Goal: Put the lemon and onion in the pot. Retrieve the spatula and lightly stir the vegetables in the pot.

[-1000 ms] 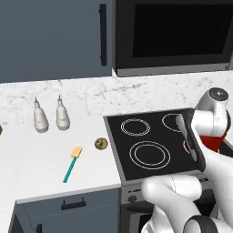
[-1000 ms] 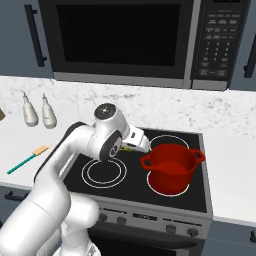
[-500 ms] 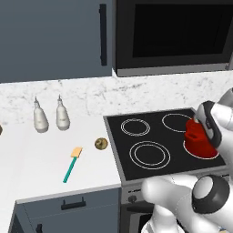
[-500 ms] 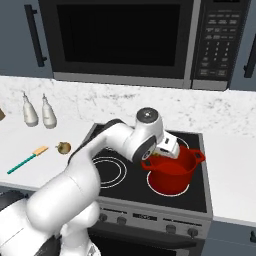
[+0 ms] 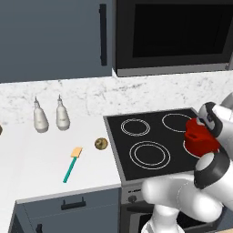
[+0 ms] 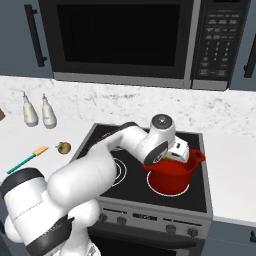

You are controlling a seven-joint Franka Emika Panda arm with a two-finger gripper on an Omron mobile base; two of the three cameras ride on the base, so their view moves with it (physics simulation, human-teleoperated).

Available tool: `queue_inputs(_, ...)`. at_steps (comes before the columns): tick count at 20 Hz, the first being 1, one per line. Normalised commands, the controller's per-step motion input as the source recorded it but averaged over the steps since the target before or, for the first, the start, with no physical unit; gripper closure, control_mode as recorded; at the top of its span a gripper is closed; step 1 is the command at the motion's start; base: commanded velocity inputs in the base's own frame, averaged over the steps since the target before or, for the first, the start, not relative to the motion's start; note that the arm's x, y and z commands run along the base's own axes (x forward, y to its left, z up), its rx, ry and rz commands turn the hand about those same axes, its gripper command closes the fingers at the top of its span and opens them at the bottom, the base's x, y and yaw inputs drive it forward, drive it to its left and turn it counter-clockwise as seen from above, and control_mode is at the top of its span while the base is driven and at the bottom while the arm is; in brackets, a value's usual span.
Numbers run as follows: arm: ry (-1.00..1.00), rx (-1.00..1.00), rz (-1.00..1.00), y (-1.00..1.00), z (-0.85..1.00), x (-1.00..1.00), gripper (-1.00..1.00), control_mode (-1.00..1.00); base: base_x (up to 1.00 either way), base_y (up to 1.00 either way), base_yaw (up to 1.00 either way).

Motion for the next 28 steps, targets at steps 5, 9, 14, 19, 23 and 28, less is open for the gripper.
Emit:
queue_inputs(5, 0.00, 0.00, 0.00, -0.07, -0.26, 0.22, 1.00, -1.00, 0.00, 0.00, 0.00)
queue_inputs(9, 0.00, 0.00, 0.00, 0.00, -0.25, 0.25, 1.00, -1.00, 0.00, 0.00, 0.00)
queue_inputs(14, 0.05, 0.00, 0.00, 0.00, -0.18, 0.19, 1.00, -1.00, 0.00, 0.00, 0.00)
queue_inputs(19, 0.08, 0.00, 0.00, -0.07, -0.20, 0.10, 1.00, -1.00, 0.00, 0.00, 0.00)
queue_inputs(23, 0.07, 0.00, 0.00, -0.14, -0.07, 0.02, -1.00, -1.00, 0.00, 0.00, 0.00)
queue_inputs(28, 0.03, 0.01, 0.00, -0.03, -0.03, 0.05, -1.00, -1.00, 0.00, 0.00, 0.00)
